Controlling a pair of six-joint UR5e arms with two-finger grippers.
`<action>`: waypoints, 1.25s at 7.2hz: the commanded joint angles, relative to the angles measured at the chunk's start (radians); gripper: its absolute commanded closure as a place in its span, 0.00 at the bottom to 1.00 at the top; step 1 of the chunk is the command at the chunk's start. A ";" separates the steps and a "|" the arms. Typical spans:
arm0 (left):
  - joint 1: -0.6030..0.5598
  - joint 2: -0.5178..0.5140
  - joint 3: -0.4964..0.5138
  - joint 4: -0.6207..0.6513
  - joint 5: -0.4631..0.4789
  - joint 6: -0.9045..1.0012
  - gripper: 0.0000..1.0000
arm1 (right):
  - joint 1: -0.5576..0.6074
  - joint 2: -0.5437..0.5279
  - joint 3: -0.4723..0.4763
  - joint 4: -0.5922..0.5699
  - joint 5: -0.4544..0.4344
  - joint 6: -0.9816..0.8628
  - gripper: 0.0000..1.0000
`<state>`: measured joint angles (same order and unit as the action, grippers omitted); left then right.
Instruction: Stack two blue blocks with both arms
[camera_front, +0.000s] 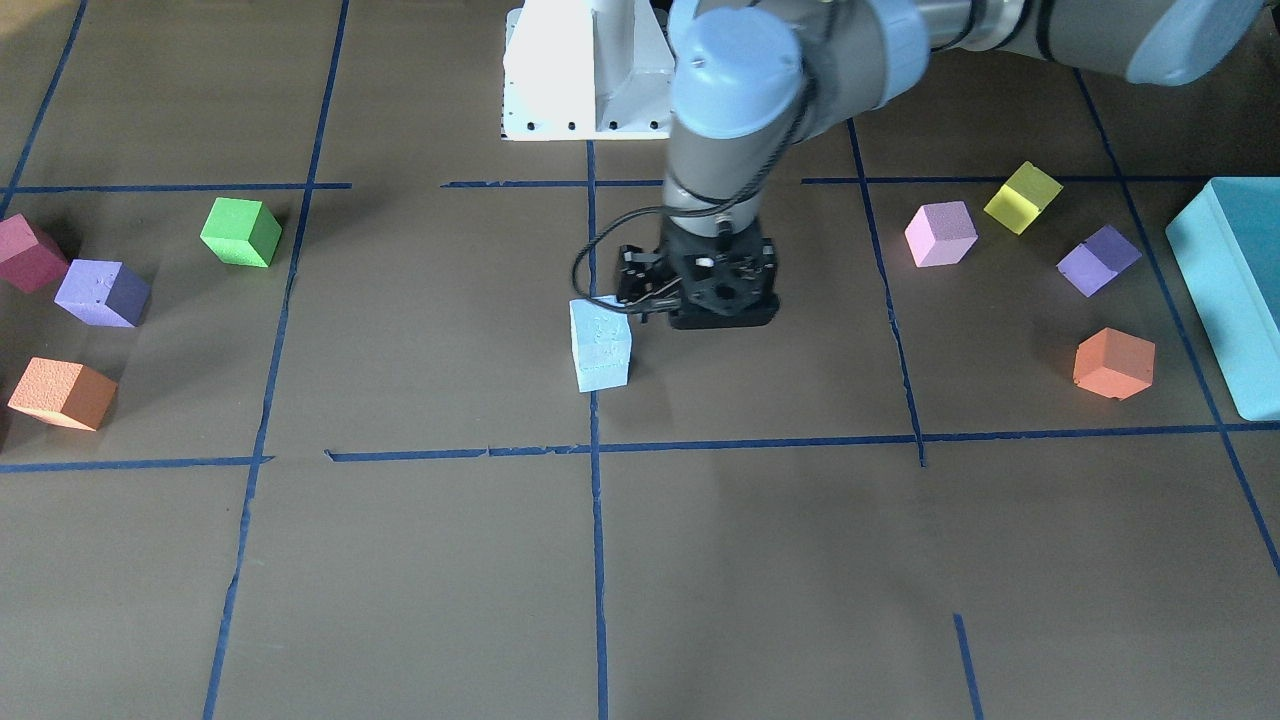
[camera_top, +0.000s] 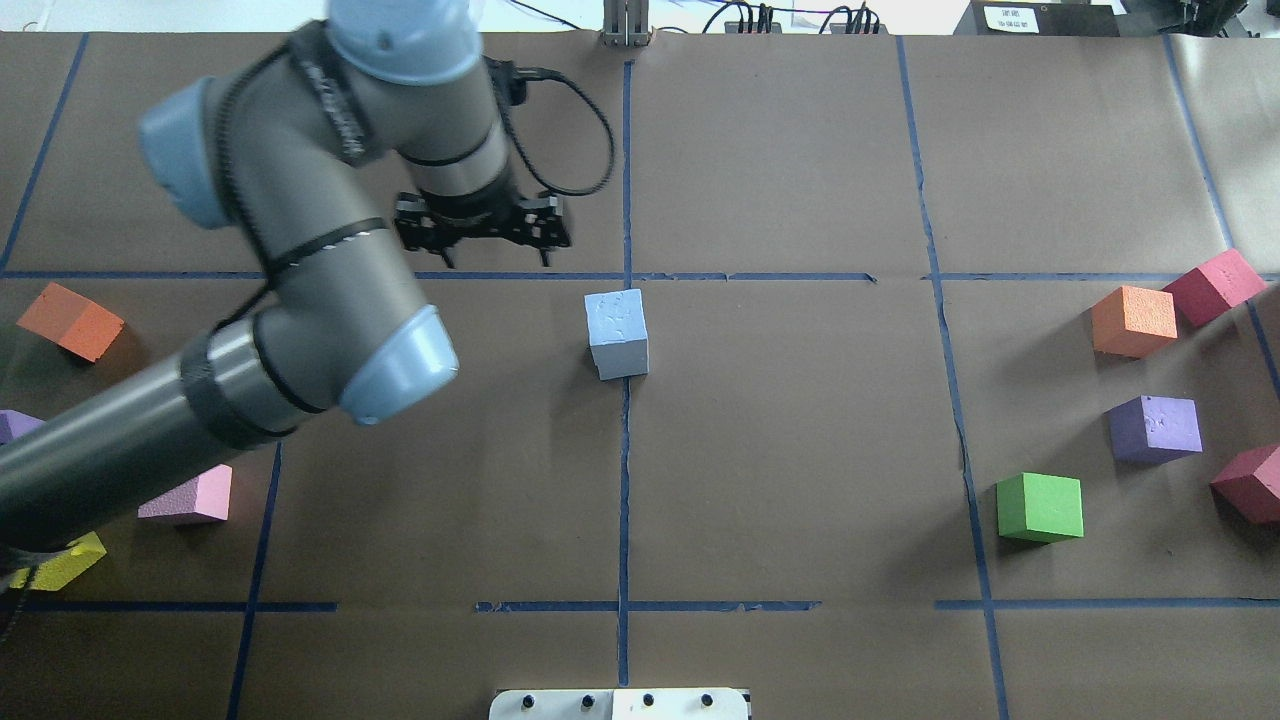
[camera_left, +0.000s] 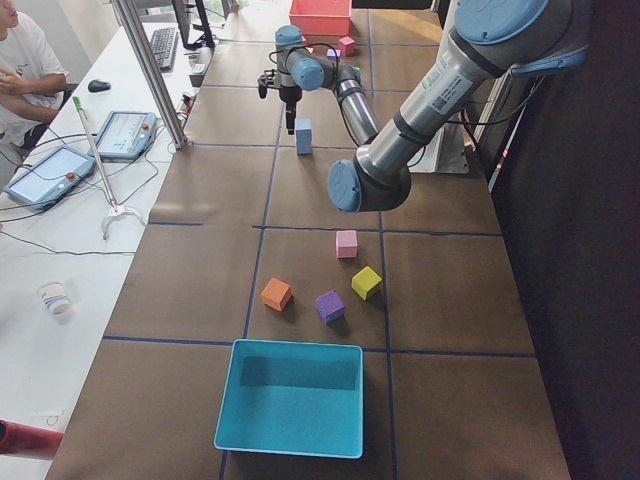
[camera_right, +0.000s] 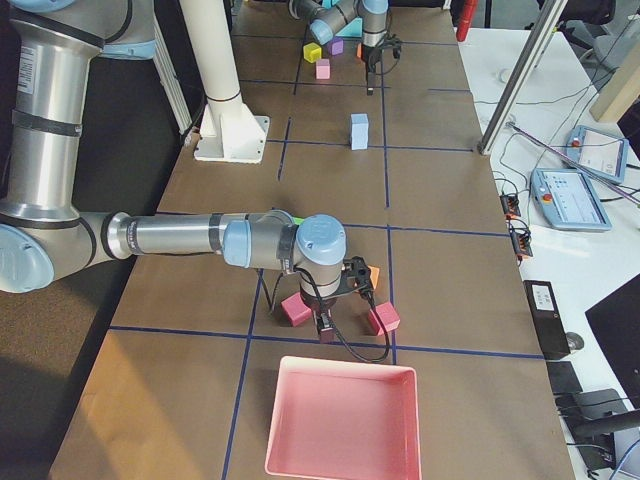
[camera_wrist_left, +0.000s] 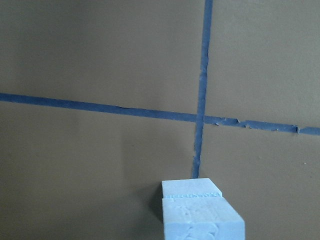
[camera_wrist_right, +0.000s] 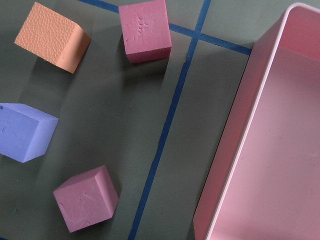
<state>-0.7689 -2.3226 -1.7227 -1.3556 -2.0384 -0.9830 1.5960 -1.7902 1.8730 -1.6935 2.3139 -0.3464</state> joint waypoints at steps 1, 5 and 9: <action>-0.204 0.269 -0.146 0.020 -0.037 0.410 0.00 | -0.001 0.002 0.000 0.000 -0.001 0.004 0.00; -0.617 0.639 -0.086 -0.048 -0.193 0.939 0.00 | -0.002 0.003 -0.003 0.000 -0.001 0.082 0.00; -0.718 0.859 -0.008 -0.239 -0.230 1.014 0.00 | -0.019 0.005 -0.002 0.002 0.001 0.127 0.00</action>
<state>-1.4703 -1.5366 -1.7429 -1.5101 -2.2631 0.0257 1.5870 -1.7861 1.8713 -1.6925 2.3161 -0.2369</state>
